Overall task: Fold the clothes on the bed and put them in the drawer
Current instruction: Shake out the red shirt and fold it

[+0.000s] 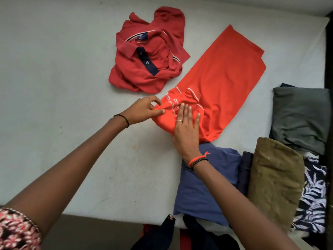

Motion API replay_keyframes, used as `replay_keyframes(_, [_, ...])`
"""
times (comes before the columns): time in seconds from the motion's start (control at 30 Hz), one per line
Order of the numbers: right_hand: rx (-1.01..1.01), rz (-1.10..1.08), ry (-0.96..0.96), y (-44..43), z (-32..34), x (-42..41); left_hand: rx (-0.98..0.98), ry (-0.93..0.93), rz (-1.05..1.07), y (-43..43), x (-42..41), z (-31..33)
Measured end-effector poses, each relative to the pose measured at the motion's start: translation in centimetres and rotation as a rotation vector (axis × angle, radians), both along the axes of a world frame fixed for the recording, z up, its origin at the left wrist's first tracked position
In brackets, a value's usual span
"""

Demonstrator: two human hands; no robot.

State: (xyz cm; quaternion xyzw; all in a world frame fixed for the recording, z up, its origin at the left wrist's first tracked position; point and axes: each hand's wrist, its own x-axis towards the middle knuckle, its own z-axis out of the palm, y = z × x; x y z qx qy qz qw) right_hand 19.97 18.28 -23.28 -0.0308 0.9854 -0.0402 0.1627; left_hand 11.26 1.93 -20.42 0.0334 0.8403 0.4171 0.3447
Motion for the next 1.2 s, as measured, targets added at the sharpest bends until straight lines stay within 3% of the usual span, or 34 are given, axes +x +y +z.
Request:
replay_keyframes(0.13, [-0.097, 0.018, -0.216, -1.0, 0.3, 0.5, -0.067, -0.049, -0.160, -0.7, -1.6, 1.4])
replay_keyframes(0.23, [-0.126, -0.009, -0.252, -1.1, 0.9, 1.5, -0.044, 0.343, -0.168, -1.3, -2.6, 0.9])
replay_keyframes(0.3, [-0.130, -0.032, -0.267, -1.2, 1.1, 2.0, 0.088, 0.561, -0.344, -0.2, -3.0, 0.5])
replay_keyframes(0.37, [-0.132, -0.041, -0.295, -1.6, 1.2, 2.5, 0.112, 0.562, -0.586, 2.2, -2.8, -0.3])
replay_keyframes(0.47, [-0.135, -0.045, -0.348, -2.4, 1.5, 3.3, -0.011, 0.412, -0.842, 5.2, -2.5, -2.6])
replay_keyframes(0.63, [-0.224, -0.108, -0.381, -1.9, 2.7, 3.2, 0.102, 0.136, -0.585, 5.2, -3.1, -5.4])
replay_keyframes(0.87, [-0.601, -0.222, -0.554, 2.3, 6.8, -3.1, 0.190, -0.335, -0.215, 5.5, -5.5, -4.2])
replay_keyframes(1.03, [-1.019, -0.558, -0.786, 9.1, 8.3, -10.0, 0.253, -0.246, -0.058, 5.6, -6.1, -4.7])
replay_keyframes(1.2, [-1.030, -0.652, -0.978, 14.7, 5.6, -15.3, 0.249, -0.356, 0.119, 6.3, -7.1, -6.4])
